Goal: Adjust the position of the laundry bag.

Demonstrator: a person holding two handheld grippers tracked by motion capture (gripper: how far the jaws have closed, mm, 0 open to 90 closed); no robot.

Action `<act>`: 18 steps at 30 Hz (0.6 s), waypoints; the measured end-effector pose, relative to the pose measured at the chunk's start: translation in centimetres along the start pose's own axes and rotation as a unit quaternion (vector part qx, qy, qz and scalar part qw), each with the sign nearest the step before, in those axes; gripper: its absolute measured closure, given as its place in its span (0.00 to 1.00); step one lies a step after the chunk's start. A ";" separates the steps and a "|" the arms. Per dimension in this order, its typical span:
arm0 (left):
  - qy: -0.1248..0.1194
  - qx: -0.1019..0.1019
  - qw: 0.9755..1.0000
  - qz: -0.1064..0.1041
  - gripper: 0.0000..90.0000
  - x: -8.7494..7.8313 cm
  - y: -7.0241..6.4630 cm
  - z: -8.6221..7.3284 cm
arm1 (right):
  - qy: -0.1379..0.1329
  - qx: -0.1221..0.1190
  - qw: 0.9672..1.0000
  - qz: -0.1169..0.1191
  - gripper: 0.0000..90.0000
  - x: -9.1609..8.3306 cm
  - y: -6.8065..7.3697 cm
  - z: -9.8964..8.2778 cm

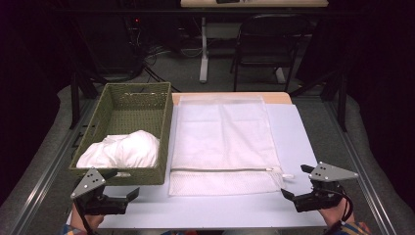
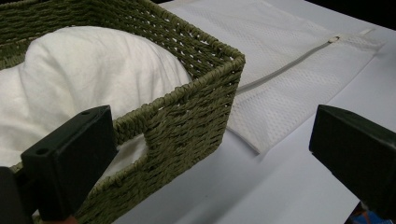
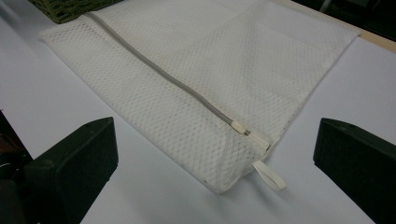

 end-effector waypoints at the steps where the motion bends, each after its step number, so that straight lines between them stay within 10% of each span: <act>1: 0.002 0.000 1.000 0.000 0.00 0.0 0.0 0.0 | 0.001 0.000 1.000 0.000 0.00 0.0 0.0 0.0; 18: 0.026 -0.003 1.000 -0.016 0.01 1.3 -1.1 0.0 | 0.026 0.010 1.000 0.000 0.00 0.6 0.1 -0.4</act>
Point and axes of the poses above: each handheld gripper's, and its own axes: x roughly forward along the jaws, z roughly out of its top, y roughly to its left, the point moved 7 cm from there along x, roughly forward along the jaws, and after that the axes turned 7 degrees about x, right-handed, at the moved point
